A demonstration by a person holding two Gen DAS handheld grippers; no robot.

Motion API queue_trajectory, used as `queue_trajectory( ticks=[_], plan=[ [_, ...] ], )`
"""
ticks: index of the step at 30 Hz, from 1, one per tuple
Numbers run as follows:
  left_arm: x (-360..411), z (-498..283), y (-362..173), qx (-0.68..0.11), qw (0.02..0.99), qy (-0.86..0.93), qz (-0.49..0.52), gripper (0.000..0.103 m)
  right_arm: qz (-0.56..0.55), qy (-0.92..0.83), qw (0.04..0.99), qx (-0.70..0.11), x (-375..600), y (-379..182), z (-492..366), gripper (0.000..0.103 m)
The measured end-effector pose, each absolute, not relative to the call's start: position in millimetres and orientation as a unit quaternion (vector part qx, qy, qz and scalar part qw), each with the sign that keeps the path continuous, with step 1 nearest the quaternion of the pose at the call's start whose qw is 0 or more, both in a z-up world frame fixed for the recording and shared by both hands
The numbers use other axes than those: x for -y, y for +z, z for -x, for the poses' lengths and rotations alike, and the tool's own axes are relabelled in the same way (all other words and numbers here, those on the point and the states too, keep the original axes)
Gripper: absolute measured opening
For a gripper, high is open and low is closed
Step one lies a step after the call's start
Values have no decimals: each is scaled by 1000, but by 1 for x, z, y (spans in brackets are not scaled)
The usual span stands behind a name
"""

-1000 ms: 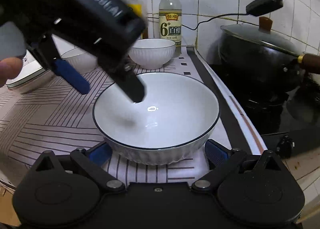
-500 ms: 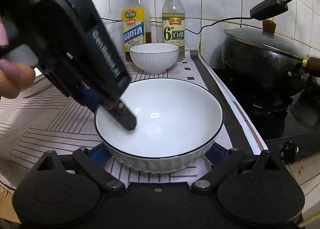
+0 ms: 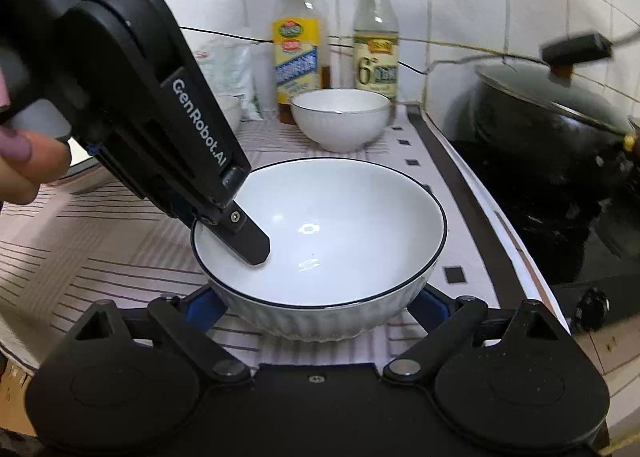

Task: Organize plates and bowls
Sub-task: 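Lift the white bowl with both grippers and carry it toward the plate stack, then lower the bowl onto the mat beside the plates and open both grippers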

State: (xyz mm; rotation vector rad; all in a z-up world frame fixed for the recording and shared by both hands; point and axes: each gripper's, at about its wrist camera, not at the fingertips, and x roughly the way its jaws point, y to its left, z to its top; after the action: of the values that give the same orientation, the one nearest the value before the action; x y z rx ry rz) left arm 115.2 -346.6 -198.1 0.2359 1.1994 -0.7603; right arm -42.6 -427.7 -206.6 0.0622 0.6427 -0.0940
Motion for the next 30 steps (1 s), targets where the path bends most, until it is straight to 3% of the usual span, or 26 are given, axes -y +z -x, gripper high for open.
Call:
queue_trajectory(
  ticks=[13, 30],
  plan=[
    [264, -128, -157, -530, 799, -276, -61, 12, 27, 61, 956, -285, 375, -174, 7, 97],
    [208, -171, -197, -563, 804, -185, -45, 12, 69, 165, 933, -313, 325, -206, -60, 97]
  ],
)
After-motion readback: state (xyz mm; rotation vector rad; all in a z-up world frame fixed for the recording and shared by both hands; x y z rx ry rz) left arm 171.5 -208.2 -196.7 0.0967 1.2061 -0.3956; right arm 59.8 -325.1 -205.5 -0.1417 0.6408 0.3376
